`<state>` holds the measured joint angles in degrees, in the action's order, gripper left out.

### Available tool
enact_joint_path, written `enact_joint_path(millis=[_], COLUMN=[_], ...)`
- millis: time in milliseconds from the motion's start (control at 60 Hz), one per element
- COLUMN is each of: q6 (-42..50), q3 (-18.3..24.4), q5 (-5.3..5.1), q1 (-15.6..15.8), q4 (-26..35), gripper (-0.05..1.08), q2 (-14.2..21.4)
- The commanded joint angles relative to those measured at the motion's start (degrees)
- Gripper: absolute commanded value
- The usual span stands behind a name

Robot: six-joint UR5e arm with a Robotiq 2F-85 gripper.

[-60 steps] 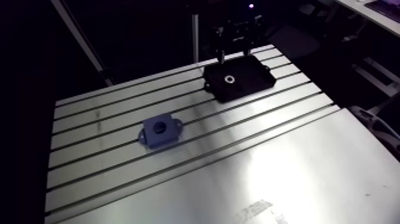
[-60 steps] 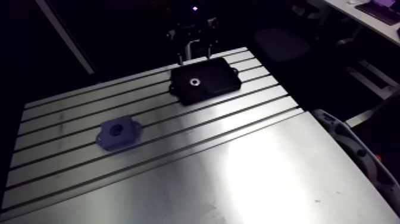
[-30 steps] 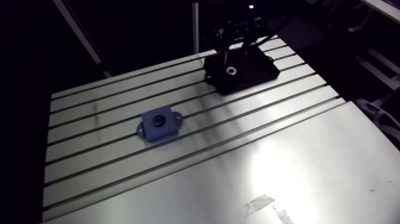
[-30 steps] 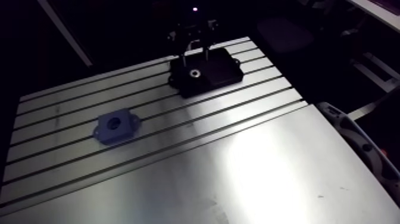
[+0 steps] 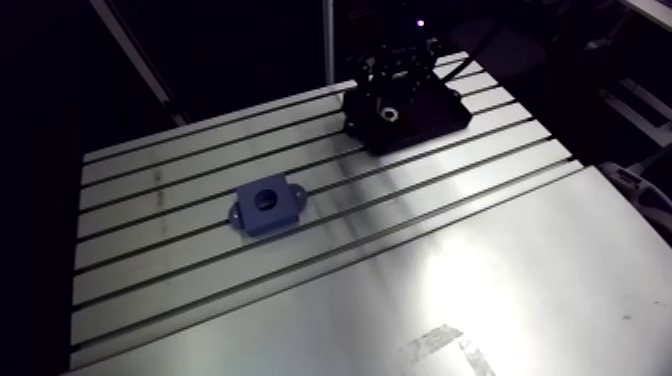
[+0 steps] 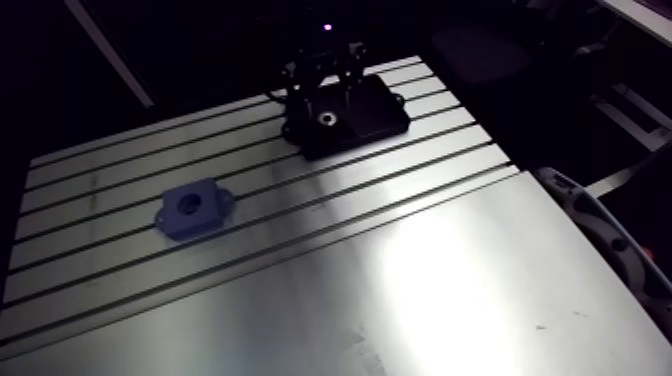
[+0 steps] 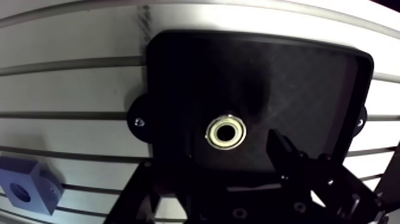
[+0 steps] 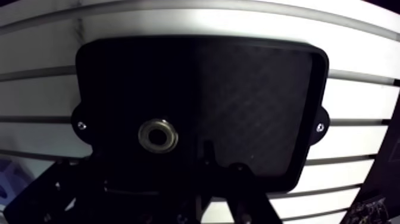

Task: Pick up the bearing and press it into the housing until flush.

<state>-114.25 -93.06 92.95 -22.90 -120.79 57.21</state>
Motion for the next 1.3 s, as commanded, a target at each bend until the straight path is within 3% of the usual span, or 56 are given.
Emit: enact_joint_path(millis=[17, 1300], q6=[0.0, 0.3], q3=[-0.3, -0.9], q5=[-0.01, -0.01], q1=[0.0, 0.0], q4=[-0.4, -0.5], gripper=[0.3, 0.39], q2=[-0.1, -0.6])
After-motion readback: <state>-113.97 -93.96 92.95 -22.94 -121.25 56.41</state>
